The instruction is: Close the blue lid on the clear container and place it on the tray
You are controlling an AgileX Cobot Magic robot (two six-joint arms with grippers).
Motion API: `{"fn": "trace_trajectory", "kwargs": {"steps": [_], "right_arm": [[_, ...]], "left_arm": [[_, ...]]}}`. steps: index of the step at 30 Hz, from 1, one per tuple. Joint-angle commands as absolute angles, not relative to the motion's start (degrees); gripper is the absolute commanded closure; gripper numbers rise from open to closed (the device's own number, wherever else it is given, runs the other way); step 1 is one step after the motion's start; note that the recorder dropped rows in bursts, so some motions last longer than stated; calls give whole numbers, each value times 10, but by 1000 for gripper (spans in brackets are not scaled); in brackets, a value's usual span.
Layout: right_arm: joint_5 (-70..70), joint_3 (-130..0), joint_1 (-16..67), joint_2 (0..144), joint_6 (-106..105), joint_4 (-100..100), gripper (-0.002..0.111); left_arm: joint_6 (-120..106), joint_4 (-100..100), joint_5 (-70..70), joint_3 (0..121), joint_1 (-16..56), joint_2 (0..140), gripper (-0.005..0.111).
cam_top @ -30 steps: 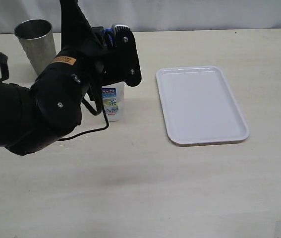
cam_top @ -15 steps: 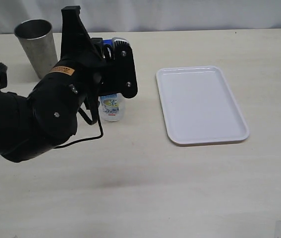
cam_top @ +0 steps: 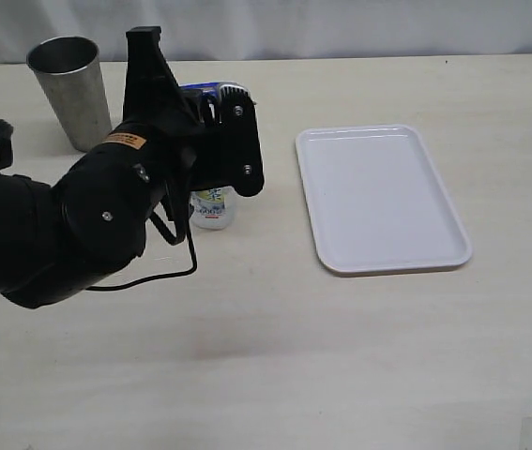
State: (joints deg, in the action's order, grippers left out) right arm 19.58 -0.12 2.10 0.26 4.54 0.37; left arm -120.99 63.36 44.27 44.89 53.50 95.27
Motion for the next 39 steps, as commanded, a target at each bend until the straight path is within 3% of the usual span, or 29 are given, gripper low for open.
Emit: {"fn": "trace_trajectory", "kwargs": {"steps": [1,39], "right_arm": [[196,0,21,0,47,6,104],[196,0,21,0,47,6,104]], "left_arm": [[-1227,649,432,447,540,950,107],[-1227,683,409,447,540,950,107]]}}
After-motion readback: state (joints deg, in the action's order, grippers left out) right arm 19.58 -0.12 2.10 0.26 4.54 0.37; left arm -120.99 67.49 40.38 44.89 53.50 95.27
